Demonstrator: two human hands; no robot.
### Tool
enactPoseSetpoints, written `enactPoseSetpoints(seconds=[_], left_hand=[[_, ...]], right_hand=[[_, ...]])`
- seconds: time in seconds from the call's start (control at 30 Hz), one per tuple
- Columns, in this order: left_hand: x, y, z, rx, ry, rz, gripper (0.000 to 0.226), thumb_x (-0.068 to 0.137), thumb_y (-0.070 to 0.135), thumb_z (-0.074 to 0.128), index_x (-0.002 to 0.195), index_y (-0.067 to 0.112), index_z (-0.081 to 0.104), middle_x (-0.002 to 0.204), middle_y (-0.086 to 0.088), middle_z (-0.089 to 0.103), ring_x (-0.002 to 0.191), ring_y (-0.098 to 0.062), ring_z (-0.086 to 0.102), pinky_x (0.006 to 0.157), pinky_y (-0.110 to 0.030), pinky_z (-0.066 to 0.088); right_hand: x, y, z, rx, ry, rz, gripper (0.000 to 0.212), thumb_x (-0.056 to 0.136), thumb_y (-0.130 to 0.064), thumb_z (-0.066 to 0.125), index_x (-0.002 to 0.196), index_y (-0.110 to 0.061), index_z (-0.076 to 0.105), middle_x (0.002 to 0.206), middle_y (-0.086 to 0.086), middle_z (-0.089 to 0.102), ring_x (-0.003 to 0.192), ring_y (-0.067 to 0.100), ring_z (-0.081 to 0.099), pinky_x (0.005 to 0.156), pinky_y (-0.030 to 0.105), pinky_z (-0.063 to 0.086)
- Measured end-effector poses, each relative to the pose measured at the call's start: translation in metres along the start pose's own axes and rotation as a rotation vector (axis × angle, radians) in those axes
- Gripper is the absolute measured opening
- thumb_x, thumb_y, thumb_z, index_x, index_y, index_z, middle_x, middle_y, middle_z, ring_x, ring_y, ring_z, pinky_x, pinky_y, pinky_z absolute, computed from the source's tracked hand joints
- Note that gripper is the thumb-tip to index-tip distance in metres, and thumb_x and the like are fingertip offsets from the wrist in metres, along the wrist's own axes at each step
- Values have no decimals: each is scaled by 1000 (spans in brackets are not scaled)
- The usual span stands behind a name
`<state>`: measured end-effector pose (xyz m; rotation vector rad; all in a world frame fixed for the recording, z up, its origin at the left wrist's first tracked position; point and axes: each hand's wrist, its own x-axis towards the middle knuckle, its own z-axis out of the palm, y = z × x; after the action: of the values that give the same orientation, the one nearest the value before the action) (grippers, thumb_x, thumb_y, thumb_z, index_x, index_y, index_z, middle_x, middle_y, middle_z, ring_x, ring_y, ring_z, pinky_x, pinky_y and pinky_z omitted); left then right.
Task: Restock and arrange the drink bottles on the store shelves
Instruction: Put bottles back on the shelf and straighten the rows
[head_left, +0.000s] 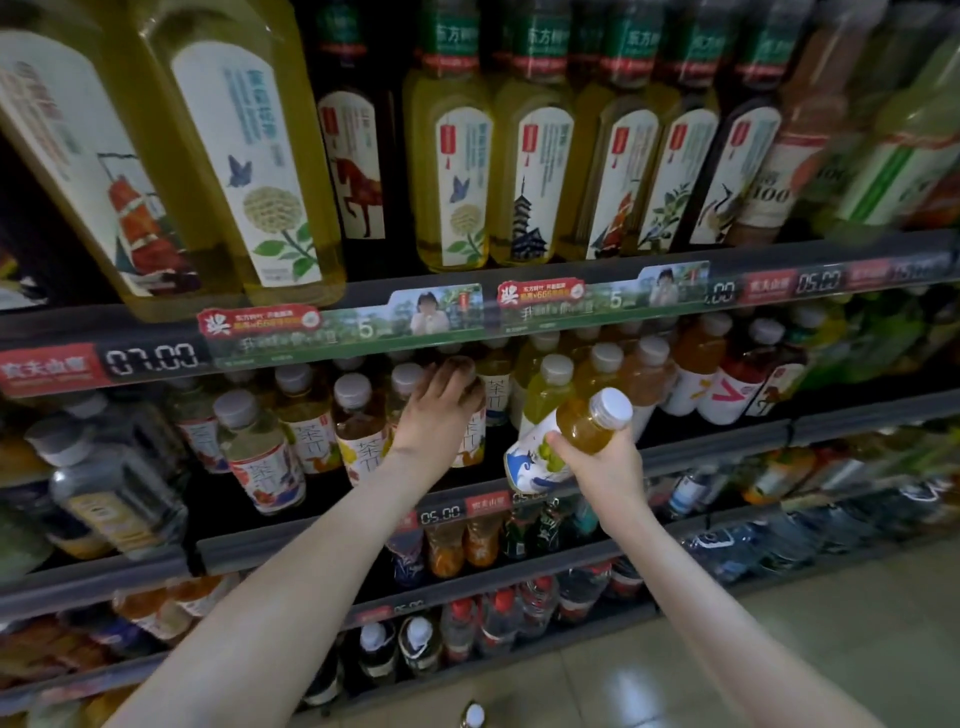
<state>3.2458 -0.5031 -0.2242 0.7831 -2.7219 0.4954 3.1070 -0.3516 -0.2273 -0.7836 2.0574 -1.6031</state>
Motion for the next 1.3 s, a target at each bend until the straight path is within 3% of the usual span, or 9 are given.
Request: enactPoseSetpoints(seconds=[0.13,0.3,0.7,0.8,0.93,1.0,1.1,1.23,1.3], left_hand=[[-5,-8,1,5,97,2,49,49,-2,80,96,9,74,104,-17,65,105,-35,51,91,-51,49],[-13,-11,5,14,12,-35,58,47,-4,78,102,14,71,108,-17,60,105,-37,46,95,-55,45],[-15,-15,-1,51,-21,-2,63,36,5,85,95,23,74,102,-10,61,96,-34,57,83,-48,52],[-16,-13,-2,23,-13,-17,64,47,9,84,108,23,70,113,-12,59,107,-35,55,95,-51,46],[-11,-9,-5,28,-111,-30,65,85,6,54,145,21,34,150,-12,24,141,-35,18,117,-47,6],[-12,-7,-5,40,-107,-33,72,76,6,67,141,20,41,147,-14,31,139,-37,26,116,-49,13],[-13,-5,5,-11,-93,-68,82,44,6,85,122,18,63,130,-16,54,124,-37,50,107,-51,34],[-14,11,6,-87,-93,-101,76,83,8,58,150,16,24,158,-19,6,146,-35,0,116,-47,-2],[-17,21,7,-164,-88,-178,77,80,9,63,149,14,28,157,-21,8,146,-36,0,115,-48,3]], right_hand=[[0,7,10,20,19,-6,55,77,-23,79,123,-18,50,109,-4,64,100,12,59,84,25,42],[-4,12,30,73,70,-42,58,77,-24,79,125,-19,47,111,-6,62,102,9,58,89,26,44],[-3,23,82,-149,92,-150,81,78,-26,78,143,-11,32,143,7,42,131,21,42,99,20,32],[7,18,90,-334,46,-156,85,76,-31,79,141,-7,29,142,11,38,132,26,39,106,33,35],[20,3,87,-792,81,-272,90,82,-36,72,148,-8,17,142,12,34,129,29,33,105,37,29],[24,-2,81,-980,86,-384,91,83,-30,72,151,-17,12,142,9,36,125,29,37,101,41,31],[32,2,73,-1142,120,-536,105,55,-20,90,143,-23,33,132,5,54,111,28,55,92,49,43],[39,2,63,-1190,67,-633,107,43,-23,94,135,-20,39,127,5,60,108,27,58,96,49,37],[38,4,62,-1178,52,-649,109,46,-24,93,138,-18,36,129,6,59,111,26,54,96,48,37]])
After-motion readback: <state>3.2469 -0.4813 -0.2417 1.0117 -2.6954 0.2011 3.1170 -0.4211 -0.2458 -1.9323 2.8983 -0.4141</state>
